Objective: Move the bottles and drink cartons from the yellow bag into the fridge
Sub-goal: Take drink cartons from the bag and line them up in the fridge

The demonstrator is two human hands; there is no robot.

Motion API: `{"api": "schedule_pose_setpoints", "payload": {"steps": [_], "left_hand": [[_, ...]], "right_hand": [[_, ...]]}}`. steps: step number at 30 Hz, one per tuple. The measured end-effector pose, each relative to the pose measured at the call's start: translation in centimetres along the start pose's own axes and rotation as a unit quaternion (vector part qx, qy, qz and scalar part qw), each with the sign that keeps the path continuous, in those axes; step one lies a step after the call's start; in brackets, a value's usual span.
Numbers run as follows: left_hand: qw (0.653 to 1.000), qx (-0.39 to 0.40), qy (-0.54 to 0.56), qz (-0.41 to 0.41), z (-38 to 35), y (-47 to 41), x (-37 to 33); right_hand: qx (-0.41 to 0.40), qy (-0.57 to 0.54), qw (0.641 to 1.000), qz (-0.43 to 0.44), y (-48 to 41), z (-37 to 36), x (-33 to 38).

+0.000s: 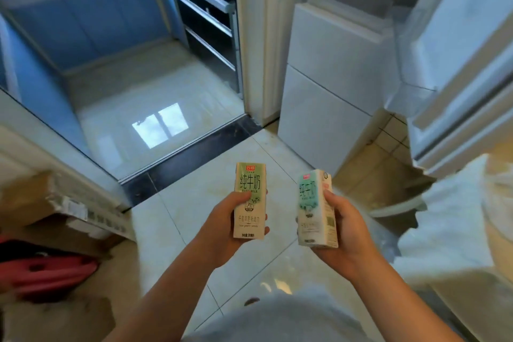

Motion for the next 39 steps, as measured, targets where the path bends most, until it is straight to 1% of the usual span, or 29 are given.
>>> {"api": "schedule_pose_setpoints", "payload": {"steps": [5,8,10,14,18,22,27,32,35,39], "left_hand": [[0.999,-0.050,0.017,-0.009,4.1,-3.1,-4.2],[0.998,-0.068,0.002,-0.012,5.5,-6.2,-7.1],[0.997,-0.076,-0.020,-0.016,6.1,-8.7,-9.3],[0.992,-0.091,-0.070,-0.047,6.7,-14.5,-15.3],[0.984,-0.119,-0.114,-0.072,6.9,-20.4,-22.4],[0.976,-0.112,-0.155,-0.107,5.8,-26.2,-28.7],[0.976,-0.052,-0.175,-0.122,2.3,-32.4,-34.4],[0.972,0.031,-0.193,-0.132,-2.7,-38.6,-39.1],[0.960,0.086,-0.217,-0.153,-6.0,-42.3,-41.9],[0.929,0.182,-0.268,-0.181,-11.6,-45.9,-46.4]], "right_hand": [[0.003,0.051,0.999,0.002,-5.2,-5.8,0.7],[0.017,0.075,0.997,0.010,-8.9,-9.2,2.2],[0.016,0.069,0.997,0.008,-11.8,-11.1,3.5],[0.006,0.051,0.999,0.016,-18.2,-15.3,7.0],[0.001,0.078,0.996,0.037,-24.2,-19.8,11.4],[0.004,0.092,0.993,0.074,-28.5,-23.6,16.6],[0.010,0.119,0.982,0.149,-32.0,-26.8,23.5],[-0.027,0.099,0.965,0.242,-34.6,-27.7,30.4],[-0.057,0.093,0.946,0.307,-35.5,-28.2,34.5],[-0.105,0.080,0.917,0.377,-36.1,-29.4,40.0]]}}
Point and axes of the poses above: each hand's wrist, its own y-axis away from the middle knuckle, its own z-axis out of the back of the hand, x = y × z, the point moved 10 cm from there along -y, towards the middle knuckle, and after that the axes turned 7 degrees about -y, right-handed, at the moved point
